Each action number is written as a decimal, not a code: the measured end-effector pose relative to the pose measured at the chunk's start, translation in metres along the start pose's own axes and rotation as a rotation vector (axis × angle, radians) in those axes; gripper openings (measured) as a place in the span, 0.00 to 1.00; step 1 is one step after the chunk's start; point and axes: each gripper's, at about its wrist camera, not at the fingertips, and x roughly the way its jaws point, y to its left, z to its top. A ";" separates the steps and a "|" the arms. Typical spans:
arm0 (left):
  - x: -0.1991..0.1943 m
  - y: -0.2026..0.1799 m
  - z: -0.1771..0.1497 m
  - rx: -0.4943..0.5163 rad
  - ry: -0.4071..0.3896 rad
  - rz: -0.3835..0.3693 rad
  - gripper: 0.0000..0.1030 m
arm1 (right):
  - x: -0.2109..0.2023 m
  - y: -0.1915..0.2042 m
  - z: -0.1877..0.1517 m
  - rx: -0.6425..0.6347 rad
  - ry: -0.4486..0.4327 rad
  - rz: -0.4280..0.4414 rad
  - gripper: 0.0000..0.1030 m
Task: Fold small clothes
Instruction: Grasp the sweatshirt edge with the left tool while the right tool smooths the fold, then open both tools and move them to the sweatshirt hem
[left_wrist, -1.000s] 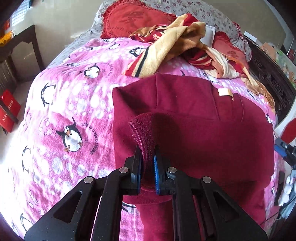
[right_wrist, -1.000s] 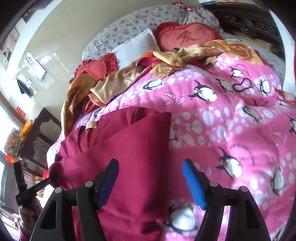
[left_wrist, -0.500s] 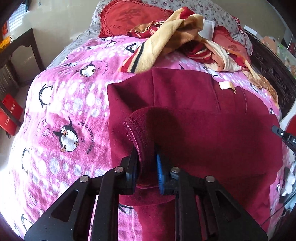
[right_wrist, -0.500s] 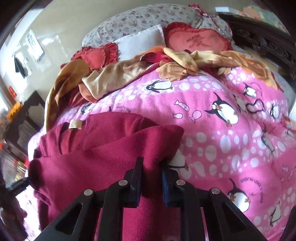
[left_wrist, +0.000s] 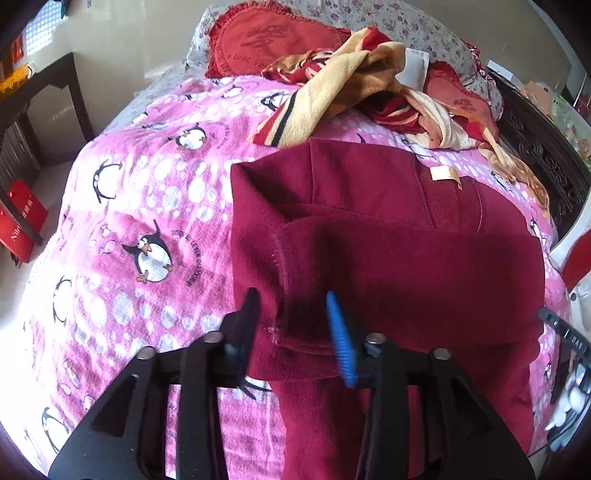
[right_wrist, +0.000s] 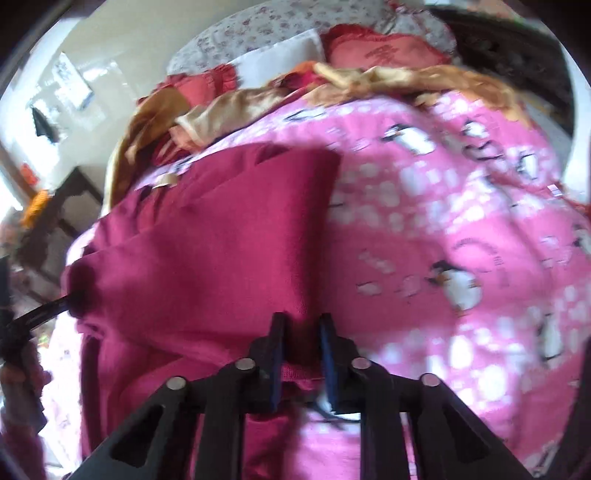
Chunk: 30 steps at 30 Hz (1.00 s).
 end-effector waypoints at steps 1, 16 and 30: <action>-0.001 -0.002 -0.002 0.011 -0.015 0.008 0.46 | -0.002 -0.004 0.002 0.016 -0.010 -0.029 0.13; 0.031 -0.020 -0.008 0.063 0.033 0.079 0.46 | 0.036 0.029 0.039 -0.010 0.016 -0.016 0.16; -0.003 -0.006 -0.029 0.027 0.048 -0.001 0.46 | -0.018 0.015 -0.015 0.025 0.027 0.026 0.51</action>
